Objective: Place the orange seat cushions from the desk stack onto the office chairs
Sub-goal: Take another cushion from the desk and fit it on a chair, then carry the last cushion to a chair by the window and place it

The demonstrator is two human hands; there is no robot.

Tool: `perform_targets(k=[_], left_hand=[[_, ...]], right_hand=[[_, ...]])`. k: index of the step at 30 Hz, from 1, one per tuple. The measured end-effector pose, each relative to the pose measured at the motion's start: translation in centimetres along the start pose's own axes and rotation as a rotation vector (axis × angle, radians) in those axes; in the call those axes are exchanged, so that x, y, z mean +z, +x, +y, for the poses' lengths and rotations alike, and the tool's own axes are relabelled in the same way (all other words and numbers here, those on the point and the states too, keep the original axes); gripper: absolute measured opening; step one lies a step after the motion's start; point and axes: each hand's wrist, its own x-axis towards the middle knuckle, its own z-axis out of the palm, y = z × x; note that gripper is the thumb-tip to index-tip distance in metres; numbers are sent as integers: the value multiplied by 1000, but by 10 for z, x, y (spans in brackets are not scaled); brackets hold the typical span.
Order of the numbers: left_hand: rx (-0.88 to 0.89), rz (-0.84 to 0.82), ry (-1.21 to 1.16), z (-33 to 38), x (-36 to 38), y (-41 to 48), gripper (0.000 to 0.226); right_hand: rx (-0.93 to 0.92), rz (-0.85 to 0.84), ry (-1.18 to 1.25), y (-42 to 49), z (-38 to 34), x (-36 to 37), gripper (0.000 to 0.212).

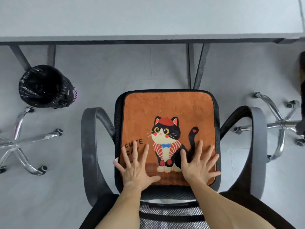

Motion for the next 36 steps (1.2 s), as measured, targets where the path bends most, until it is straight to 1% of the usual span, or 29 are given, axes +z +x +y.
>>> perform_targets(k=[3,7,10,12,15,16,17,18,19,20,21,22,24,26,28,30,33,36], left_hand=[[-11,-31,28,-6,8,4,137],[-10,-84,43,-10,17,18,136],[-9,-92,53,-10,17,20,136],[-13,-113,62,-7,13,16,136],[-45,-159,139,-1,0,8,138],[-60,-170,173,4,-10,3,135],[-76,-185,195,10,-22,-3,128],[-84,-186,199,17,-40,-16,112],[-70,-171,192,25,-58,-28,89],[-42,-148,165,32,-72,-40,64],[1,-95,139,37,-92,-56,48],[46,-48,112,41,-109,-71,42],[103,58,57,47,-140,-106,45],[130,189,46,45,-168,-147,53],[155,303,23,39,-184,-189,54],[152,395,-16,26,-193,-233,51],[116,489,-71,-7,-193,-294,51],[38,607,-129,-52,-190,-351,51]], right_hand=[[-1,-3,-27,11,6,8,85],[-19,132,3,16,6,29,85],[-21,152,17,19,3,34,87],[-16,95,-17,15,4,24,87],[-7,-84,-71,13,3,3,89],[-10,-139,-115,11,0,-9,89],[-12,-193,-175,8,-4,-23,89],[-13,-234,-231,1,-8,-42,88],[-20,-272,-276,-4,-13,-61,82],[-29,-310,-290,-10,-16,-77,72],[-64,-321,-276,-23,-19,-100,61],[-125,-316,-253,-36,-22,-119,52],[-276,-284,-272,-66,-28,-157,41],[-397,-246,-340,-100,-37,-197,41],[-496,-202,-349,-133,-45,-230,41],[-624,-124,-304,-171,-50,-258,37],[-827,11,-220,-230,-48,-286,38],[-1003,61,-101,-291,-47,-301,42]])
